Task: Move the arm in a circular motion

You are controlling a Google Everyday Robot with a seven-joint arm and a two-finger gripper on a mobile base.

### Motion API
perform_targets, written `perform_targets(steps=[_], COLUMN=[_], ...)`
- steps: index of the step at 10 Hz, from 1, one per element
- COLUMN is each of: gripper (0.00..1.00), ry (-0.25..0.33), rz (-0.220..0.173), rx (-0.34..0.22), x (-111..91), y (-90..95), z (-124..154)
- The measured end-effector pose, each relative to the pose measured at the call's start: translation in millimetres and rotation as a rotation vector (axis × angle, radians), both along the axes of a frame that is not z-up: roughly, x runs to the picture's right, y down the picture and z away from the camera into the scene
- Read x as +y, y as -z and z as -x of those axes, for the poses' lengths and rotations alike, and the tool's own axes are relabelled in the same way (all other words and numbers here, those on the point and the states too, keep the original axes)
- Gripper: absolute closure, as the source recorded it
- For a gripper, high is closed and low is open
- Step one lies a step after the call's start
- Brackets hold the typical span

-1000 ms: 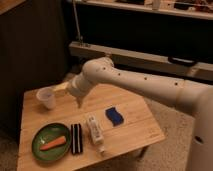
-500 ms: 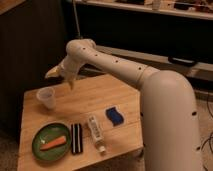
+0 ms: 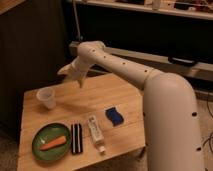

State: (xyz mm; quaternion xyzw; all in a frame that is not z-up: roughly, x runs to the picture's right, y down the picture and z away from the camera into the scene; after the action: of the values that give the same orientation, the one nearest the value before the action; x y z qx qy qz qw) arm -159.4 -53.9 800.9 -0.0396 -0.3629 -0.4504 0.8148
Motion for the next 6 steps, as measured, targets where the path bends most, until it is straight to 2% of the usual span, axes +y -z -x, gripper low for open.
perform_targets(steps=[3, 6], gripper=[0.2, 0.2], ry=[-0.073, -0.154], rz=[0.014, 0.023], rx=[0.049, 0.104], x=[23, 51], y=[1.0, 12.7], z=[-73, -148])
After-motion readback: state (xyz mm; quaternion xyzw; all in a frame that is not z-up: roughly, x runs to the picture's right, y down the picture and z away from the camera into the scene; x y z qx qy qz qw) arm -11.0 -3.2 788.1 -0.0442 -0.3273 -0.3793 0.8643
